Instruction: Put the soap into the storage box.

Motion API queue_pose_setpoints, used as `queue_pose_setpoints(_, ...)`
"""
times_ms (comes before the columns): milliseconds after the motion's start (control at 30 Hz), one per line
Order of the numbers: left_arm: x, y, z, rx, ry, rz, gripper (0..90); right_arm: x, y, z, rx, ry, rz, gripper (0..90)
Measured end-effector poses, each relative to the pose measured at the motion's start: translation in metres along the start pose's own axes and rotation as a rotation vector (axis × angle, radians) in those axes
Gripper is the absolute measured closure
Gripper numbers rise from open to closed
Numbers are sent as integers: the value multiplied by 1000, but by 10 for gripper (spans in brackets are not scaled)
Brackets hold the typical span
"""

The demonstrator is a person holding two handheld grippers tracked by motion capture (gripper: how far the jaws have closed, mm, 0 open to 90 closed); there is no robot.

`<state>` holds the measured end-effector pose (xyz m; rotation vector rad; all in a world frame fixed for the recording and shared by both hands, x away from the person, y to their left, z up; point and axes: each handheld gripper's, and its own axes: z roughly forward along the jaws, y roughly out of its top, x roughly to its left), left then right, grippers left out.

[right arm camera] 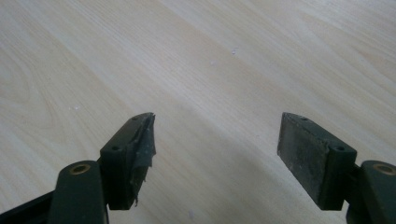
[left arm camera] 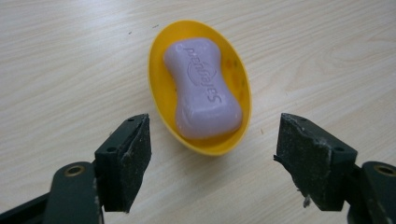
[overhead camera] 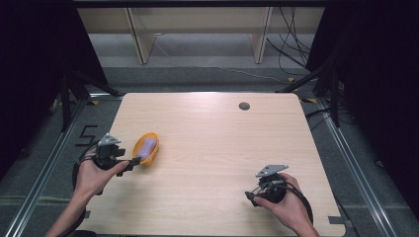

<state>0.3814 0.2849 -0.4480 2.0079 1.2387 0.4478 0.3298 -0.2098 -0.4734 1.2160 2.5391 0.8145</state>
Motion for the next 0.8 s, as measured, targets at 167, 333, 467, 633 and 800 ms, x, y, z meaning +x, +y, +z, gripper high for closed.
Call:
queue_pose_setpoints(167, 0, -29, -1, -56, -13, -11, 259, 0, -1, 1, -2, 5, -6, 283)
queue_pose_setpoints(333, -6, -55, 3, -116, -38, -74, 276, 0, 0, -1, -1, 7, 15, 283)
queue_pose_setpoints(467, -11, -64, 6, -102, -46, -66, 277, 0, 0, -1, -8, 8, 14, 283)
queue_pose_setpoints(633, -9, -66, 10, -81, -44, -76, 286, -1, 0, -1, -10, 11, 13, 283)
queue_pose_setpoints(800, -8, -67, 10, -66, -51, -77, 293, -2, 0, -1, -11, 9, 18, 285)
